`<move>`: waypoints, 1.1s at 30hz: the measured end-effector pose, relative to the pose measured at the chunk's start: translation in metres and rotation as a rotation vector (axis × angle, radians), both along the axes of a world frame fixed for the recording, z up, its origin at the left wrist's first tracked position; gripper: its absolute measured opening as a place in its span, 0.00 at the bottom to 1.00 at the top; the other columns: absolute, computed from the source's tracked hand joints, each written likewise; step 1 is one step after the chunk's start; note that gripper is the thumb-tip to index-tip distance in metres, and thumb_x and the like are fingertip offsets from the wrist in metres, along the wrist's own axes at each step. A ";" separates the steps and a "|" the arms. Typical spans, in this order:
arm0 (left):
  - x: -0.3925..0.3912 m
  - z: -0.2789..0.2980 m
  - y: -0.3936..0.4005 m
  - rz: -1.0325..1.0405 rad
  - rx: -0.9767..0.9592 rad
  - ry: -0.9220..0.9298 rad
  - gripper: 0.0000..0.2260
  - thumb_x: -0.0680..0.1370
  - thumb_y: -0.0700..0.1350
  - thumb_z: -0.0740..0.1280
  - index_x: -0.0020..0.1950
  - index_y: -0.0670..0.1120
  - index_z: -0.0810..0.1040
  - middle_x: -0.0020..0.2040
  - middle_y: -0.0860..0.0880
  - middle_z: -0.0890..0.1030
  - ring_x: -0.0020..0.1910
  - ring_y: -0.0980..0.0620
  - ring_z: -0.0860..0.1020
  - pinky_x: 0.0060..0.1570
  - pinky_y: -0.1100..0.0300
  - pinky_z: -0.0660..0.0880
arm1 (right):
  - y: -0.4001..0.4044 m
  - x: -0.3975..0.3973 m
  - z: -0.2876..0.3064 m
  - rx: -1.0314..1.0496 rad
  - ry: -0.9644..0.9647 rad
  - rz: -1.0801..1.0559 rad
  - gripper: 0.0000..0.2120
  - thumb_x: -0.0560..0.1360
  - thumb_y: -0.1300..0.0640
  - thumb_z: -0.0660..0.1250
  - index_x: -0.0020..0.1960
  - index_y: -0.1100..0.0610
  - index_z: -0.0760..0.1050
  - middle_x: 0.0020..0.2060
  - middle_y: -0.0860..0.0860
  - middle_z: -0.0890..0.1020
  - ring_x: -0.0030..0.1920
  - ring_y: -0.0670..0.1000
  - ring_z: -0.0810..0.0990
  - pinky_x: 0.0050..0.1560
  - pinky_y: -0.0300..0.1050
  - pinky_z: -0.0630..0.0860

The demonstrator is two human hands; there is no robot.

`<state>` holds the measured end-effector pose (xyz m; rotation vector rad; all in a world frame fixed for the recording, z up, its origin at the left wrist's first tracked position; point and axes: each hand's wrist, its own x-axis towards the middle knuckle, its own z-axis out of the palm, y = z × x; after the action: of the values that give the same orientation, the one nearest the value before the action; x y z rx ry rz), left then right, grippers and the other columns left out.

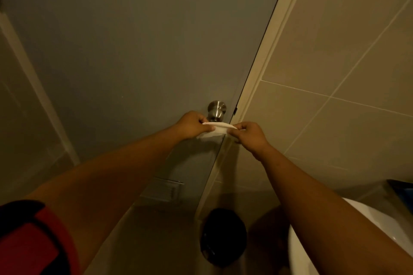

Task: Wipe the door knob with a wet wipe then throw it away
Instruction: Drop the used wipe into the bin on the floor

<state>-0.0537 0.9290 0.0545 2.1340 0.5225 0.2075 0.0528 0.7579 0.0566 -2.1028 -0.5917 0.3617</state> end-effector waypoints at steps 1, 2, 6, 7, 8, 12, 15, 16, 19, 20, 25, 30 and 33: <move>-0.003 0.002 -0.001 -0.009 -0.018 -0.003 0.08 0.75 0.49 0.71 0.45 0.44 0.81 0.34 0.52 0.76 0.33 0.57 0.74 0.31 0.66 0.67 | -0.003 -0.007 0.001 0.066 0.093 -0.033 0.07 0.73 0.58 0.72 0.36 0.56 0.79 0.38 0.57 0.82 0.42 0.59 0.84 0.48 0.54 0.83; -0.005 0.004 -0.002 -0.024 -0.031 -0.009 0.09 0.75 0.49 0.71 0.48 0.43 0.82 0.37 0.51 0.78 0.35 0.57 0.75 0.32 0.66 0.69 | -0.006 -0.015 0.003 0.123 0.174 -0.054 0.07 0.74 0.60 0.71 0.37 0.57 0.77 0.40 0.59 0.82 0.43 0.59 0.84 0.48 0.55 0.83; -0.006 0.012 -0.015 -0.076 -0.156 -0.058 0.13 0.75 0.44 0.72 0.57 0.40 0.82 0.48 0.44 0.82 0.42 0.49 0.81 0.32 0.65 0.80 | -0.029 -0.042 0.006 0.269 0.326 -0.172 0.02 0.75 0.66 0.68 0.46 0.63 0.75 0.44 0.63 0.83 0.38 0.57 0.86 0.45 0.51 0.84; -0.005 0.013 -0.022 -0.102 -0.208 -0.067 0.13 0.75 0.43 0.72 0.57 0.39 0.81 0.48 0.43 0.81 0.40 0.49 0.81 0.29 0.67 0.80 | -0.037 -0.046 0.006 0.297 0.337 -0.218 0.04 0.74 0.66 0.69 0.48 0.63 0.75 0.44 0.62 0.82 0.37 0.56 0.85 0.44 0.51 0.84; -0.005 0.014 -0.030 -0.127 -0.243 -0.066 0.13 0.76 0.41 0.71 0.58 0.38 0.81 0.47 0.43 0.81 0.37 0.51 0.80 0.27 0.67 0.79 | -0.046 -0.050 0.006 0.321 0.340 -0.264 0.06 0.74 0.67 0.69 0.50 0.64 0.75 0.44 0.62 0.82 0.34 0.55 0.84 0.42 0.50 0.84; 0.002 0.008 -0.065 -0.219 -0.322 -0.017 0.15 0.77 0.42 0.70 0.59 0.35 0.79 0.45 0.40 0.81 0.31 0.50 0.80 0.27 0.64 0.79 | -0.088 -0.065 0.009 0.369 0.325 -0.395 0.09 0.74 0.67 0.69 0.54 0.68 0.76 0.37 0.60 0.78 0.27 0.52 0.75 0.29 0.43 0.78; 0.005 0.000 -0.092 -0.274 -0.329 -0.001 0.14 0.77 0.44 0.69 0.58 0.37 0.79 0.38 0.44 0.81 0.28 0.52 0.79 0.28 0.62 0.77 | -0.122 -0.072 0.004 0.334 0.279 -0.480 0.10 0.74 0.64 0.71 0.53 0.65 0.78 0.35 0.58 0.78 0.25 0.49 0.72 0.26 0.41 0.76; 0.005 -0.002 -0.100 -0.286 -0.326 -0.004 0.13 0.77 0.45 0.69 0.57 0.37 0.79 0.36 0.45 0.80 0.28 0.52 0.78 0.28 0.62 0.77 | -0.131 -0.074 0.002 0.315 0.264 -0.503 0.10 0.74 0.62 0.71 0.53 0.64 0.78 0.35 0.57 0.78 0.25 0.49 0.72 0.25 0.40 0.75; 0.006 -0.005 -0.118 -0.302 -0.321 -0.005 0.12 0.77 0.46 0.69 0.54 0.38 0.80 0.35 0.45 0.78 0.29 0.52 0.76 0.29 0.61 0.75 | -0.152 -0.079 -0.004 0.280 0.244 -0.546 0.11 0.75 0.59 0.70 0.55 0.62 0.78 0.35 0.54 0.76 0.26 0.49 0.70 0.23 0.39 0.73; 0.007 -0.004 -0.122 -0.303 -0.317 -0.001 0.13 0.77 0.47 0.69 0.53 0.38 0.80 0.35 0.45 0.78 0.29 0.52 0.75 0.29 0.61 0.74 | -0.157 -0.079 -0.006 0.268 0.232 -0.559 0.11 0.75 0.57 0.70 0.56 0.61 0.78 0.36 0.54 0.76 0.28 0.49 0.70 0.23 0.38 0.72; 0.021 -0.006 -0.134 -0.276 -0.342 -0.002 0.14 0.78 0.48 0.69 0.53 0.37 0.79 0.36 0.44 0.77 0.29 0.52 0.73 0.27 0.61 0.73 | -0.166 -0.072 -0.017 0.267 0.215 -0.604 0.11 0.76 0.54 0.70 0.55 0.60 0.79 0.40 0.55 0.78 0.34 0.51 0.75 0.26 0.41 0.75; 0.039 -0.023 -0.139 -0.235 -0.381 0.058 0.15 0.78 0.45 0.68 0.60 0.36 0.78 0.47 0.40 0.81 0.33 0.51 0.80 0.27 0.63 0.79 | -0.165 -0.055 -0.033 0.303 0.375 -0.626 0.04 0.77 0.60 0.68 0.48 0.61 0.76 0.36 0.57 0.79 0.31 0.51 0.76 0.29 0.42 0.79; 0.052 -0.049 -0.140 -0.183 -0.372 0.122 0.14 0.77 0.44 0.69 0.59 0.37 0.79 0.48 0.40 0.82 0.32 0.52 0.81 0.32 0.62 0.81 | -0.164 -0.039 -0.057 0.283 0.468 -0.651 0.02 0.77 0.63 0.67 0.47 0.61 0.75 0.37 0.58 0.79 0.32 0.52 0.78 0.31 0.44 0.79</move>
<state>-0.0020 0.7891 0.0059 1.8224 0.3964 -0.1167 0.0137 0.5934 -0.0005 -1.7326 0.3025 0.3488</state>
